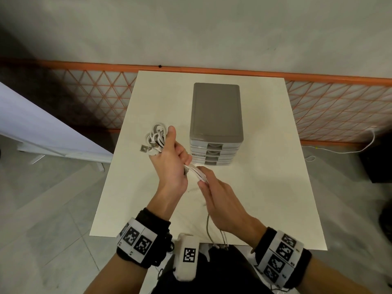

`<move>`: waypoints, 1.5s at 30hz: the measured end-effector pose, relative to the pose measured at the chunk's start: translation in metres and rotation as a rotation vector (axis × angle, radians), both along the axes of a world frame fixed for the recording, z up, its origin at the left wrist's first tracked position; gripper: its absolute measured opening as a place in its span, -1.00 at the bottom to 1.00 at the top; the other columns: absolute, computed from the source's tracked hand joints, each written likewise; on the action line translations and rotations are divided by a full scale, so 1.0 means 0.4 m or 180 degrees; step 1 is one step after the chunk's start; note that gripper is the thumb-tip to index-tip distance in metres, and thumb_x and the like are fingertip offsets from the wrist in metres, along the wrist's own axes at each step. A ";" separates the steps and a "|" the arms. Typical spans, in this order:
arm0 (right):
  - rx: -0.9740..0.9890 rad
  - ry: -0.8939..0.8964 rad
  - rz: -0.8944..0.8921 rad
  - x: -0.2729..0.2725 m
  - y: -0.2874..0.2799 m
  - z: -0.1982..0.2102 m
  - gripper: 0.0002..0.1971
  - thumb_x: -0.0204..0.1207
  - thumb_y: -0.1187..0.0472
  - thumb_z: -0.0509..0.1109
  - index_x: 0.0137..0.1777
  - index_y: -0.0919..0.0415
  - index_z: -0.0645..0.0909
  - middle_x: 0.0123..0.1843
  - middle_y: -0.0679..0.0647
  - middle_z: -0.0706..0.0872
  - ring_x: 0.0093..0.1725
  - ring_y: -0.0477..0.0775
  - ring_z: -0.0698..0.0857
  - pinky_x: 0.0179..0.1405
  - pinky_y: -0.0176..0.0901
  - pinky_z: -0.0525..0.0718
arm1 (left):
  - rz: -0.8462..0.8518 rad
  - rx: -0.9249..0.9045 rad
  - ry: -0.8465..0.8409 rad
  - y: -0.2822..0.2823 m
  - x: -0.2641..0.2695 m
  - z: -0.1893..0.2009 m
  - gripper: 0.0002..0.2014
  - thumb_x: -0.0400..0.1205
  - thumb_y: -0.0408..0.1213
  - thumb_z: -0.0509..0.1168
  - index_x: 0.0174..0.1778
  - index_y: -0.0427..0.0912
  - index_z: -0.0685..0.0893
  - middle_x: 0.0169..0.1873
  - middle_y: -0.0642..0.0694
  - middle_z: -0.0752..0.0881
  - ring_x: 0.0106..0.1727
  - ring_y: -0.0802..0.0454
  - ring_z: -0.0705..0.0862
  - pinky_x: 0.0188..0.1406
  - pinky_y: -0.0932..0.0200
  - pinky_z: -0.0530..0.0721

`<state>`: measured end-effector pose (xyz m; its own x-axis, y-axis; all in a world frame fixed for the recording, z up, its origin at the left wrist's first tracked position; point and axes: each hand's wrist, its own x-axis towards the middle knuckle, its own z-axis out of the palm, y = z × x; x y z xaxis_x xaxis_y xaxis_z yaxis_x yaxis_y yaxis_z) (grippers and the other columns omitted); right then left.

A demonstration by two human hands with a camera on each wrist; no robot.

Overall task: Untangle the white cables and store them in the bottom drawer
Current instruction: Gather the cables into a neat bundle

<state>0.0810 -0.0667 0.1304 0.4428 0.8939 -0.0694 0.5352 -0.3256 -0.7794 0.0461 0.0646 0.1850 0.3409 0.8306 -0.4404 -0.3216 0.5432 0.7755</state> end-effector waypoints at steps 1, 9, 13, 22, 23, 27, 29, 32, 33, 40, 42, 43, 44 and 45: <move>0.0017 0.0189 -0.0011 -0.005 -0.009 -0.004 -0.62 0.79 0.01 -0.03 0.54 0.02 0.29 -0.12 -0.02 0.63 -0.27 -0.02 0.57 -0.20 -0.06 0.63 | 0.0046 0.0020 -0.0020 0.009 -0.002 0.004 -0.52 0.74 -0.23 0.33 -0.47 -0.07 0.29 -0.63 0.08 0.18 -0.64 0.14 0.12 -0.66 0.24 0.18; 0.0573 0.0576 -0.0370 0.007 -0.001 0.014 -0.82 0.72 0.21 0.14 0.09 0.19 0.58 -0.12 0.02 0.69 -0.21 -0.09 0.58 -0.22 -0.40 0.48 | 0.0175 0.0027 -0.0082 0.018 0.004 0.019 -0.55 0.73 -0.19 0.34 -0.45 -0.07 0.34 -0.61 0.07 0.17 -0.61 0.11 0.12 -0.64 0.23 0.21; 0.0822 0.1512 -0.0181 0.034 0.012 0.050 -0.68 0.75 0.15 0.05 0.03 0.30 0.60 -0.19 0.09 0.72 -0.13 0.13 0.68 0.01 -0.02 0.63 | 0.0164 0.0034 -0.0097 0.016 0.012 0.029 -0.54 0.73 -0.19 0.34 -0.46 -0.07 0.32 -0.62 0.07 0.17 -0.61 0.10 0.12 -0.64 0.23 0.22; 0.0755 0.0757 -0.0272 0.014 0.013 0.056 -0.68 0.77 0.11 0.12 0.49 0.03 0.41 -0.27 -0.08 0.58 -0.38 -0.09 0.48 -0.37 -0.10 0.51 | 0.0249 0.0058 -0.0092 0.022 0.013 0.034 -0.56 0.72 -0.21 0.35 -0.46 -0.08 0.36 -0.63 0.07 0.18 -0.63 0.11 0.13 -0.66 0.23 0.24; 0.0631 0.0446 -0.0162 0.014 0.011 0.060 -0.65 0.77 0.10 0.12 0.52 0.05 0.40 -0.13 -0.03 0.67 -0.27 -0.09 0.56 -0.26 -0.16 0.56 | 0.0254 0.0063 -0.0063 0.022 0.010 0.030 -0.56 0.72 -0.21 0.35 -0.47 -0.08 0.37 -0.63 0.07 0.18 -0.63 0.11 0.13 -0.65 0.22 0.24; 0.0167 -0.1180 0.0373 0.024 0.008 0.065 -0.64 0.78 0.12 0.04 0.54 0.14 0.27 -0.01 0.17 0.69 -0.33 0.23 0.63 -0.39 0.14 0.67 | 0.0309 0.0054 0.0035 0.021 0.002 0.018 -0.55 0.72 -0.24 0.36 -0.47 -0.08 0.36 -0.65 0.07 0.20 -0.64 0.11 0.15 -0.63 0.20 0.23; -0.0433 -0.1835 0.0773 0.027 0.017 0.085 -0.61 0.74 0.25 0.14 0.53 0.17 0.22 -0.08 0.15 0.67 -0.47 0.18 0.53 -0.54 0.02 0.55 | 0.0316 0.0057 0.0104 0.019 0.000 0.013 -0.54 0.71 -0.27 0.36 -0.47 -0.08 0.33 -0.67 0.07 0.21 -0.66 0.11 0.16 -0.64 0.21 0.23; -0.1262 -0.2353 0.1444 0.027 0.026 0.141 -0.59 0.71 0.35 0.04 0.55 0.33 0.20 0.05 0.21 0.64 -0.28 0.27 0.64 -0.37 0.02 0.40 | 0.0260 0.0114 0.0237 -0.001 0.000 0.004 -0.54 0.71 -0.31 0.35 -0.47 -0.10 0.31 -0.69 0.07 0.25 -0.69 0.12 0.17 -0.67 0.24 0.23; -0.1374 -0.2519 0.1651 0.027 0.032 0.160 -0.64 0.68 0.39 0.02 0.46 0.38 0.29 0.01 0.24 0.64 -0.26 0.30 0.65 -0.38 0.02 0.37 | 0.0216 0.0138 0.0275 -0.008 0.001 0.001 -0.55 0.71 -0.31 0.35 -0.46 -0.10 0.32 -0.69 0.06 0.26 -0.69 0.12 0.17 -0.67 0.24 0.21; -0.1509 -0.2450 0.2093 0.059 0.060 0.186 -0.82 0.72 0.31 0.07 0.22 0.26 0.44 -0.21 0.12 0.54 -0.45 0.18 0.38 -0.45 0.01 0.33 | 0.0065 0.0101 0.0364 -0.013 -0.021 -0.010 -0.59 0.70 -0.30 0.37 -0.43 -0.08 0.37 -0.67 0.07 0.24 -0.66 0.13 0.15 -0.64 0.21 0.16; -0.1123 -0.2172 0.1828 0.074 0.042 0.166 -0.72 0.77 0.17 0.09 0.42 0.16 0.37 -0.08 0.07 0.61 -0.34 0.20 0.53 -0.47 0.01 0.43 | 0.0177 0.0115 0.0319 0.008 -0.034 -0.009 -0.57 0.71 -0.30 0.36 -0.44 -0.08 0.35 -0.67 0.07 0.23 -0.65 0.12 0.15 -0.65 0.22 0.17; -0.0934 -0.2077 0.1713 0.077 0.034 0.157 -0.65 0.76 0.15 0.14 0.51 0.13 0.32 -0.06 0.05 0.62 -0.29 0.19 0.59 -0.48 0.03 0.51 | 0.0245 0.0110 0.0325 0.019 -0.040 -0.008 -0.57 0.71 -0.30 0.36 -0.43 -0.08 0.34 -0.67 0.07 0.23 -0.65 0.12 0.15 -0.64 0.22 0.18; -0.0751 -0.2072 0.1631 0.078 0.026 0.148 -0.57 0.72 0.17 0.24 0.55 0.12 0.29 -0.05 0.04 0.64 -0.25 0.17 0.63 -0.51 0.03 0.58 | 0.0304 0.0104 0.0339 0.027 -0.044 -0.007 -0.57 0.71 -0.30 0.36 -0.43 -0.08 0.33 -0.67 0.07 0.23 -0.65 0.12 0.15 -0.64 0.22 0.18; -0.0538 -0.2164 0.1551 0.078 0.020 0.140 -0.48 0.63 0.22 0.37 0.55 0.16 0.30 -0.06 0.06 0.65 -0.24 0.16 0.66 -0.55 0.01 0.62 | 0.0332 0.0106 0.0348 0.032 -0.047 -0.008 -0.57 0.71 -0.30 0.36 -0.43 -0.08 0.33 -0.67 0.07 0.23 -0.65 0.11 0.15 -0.64 0.22 0.18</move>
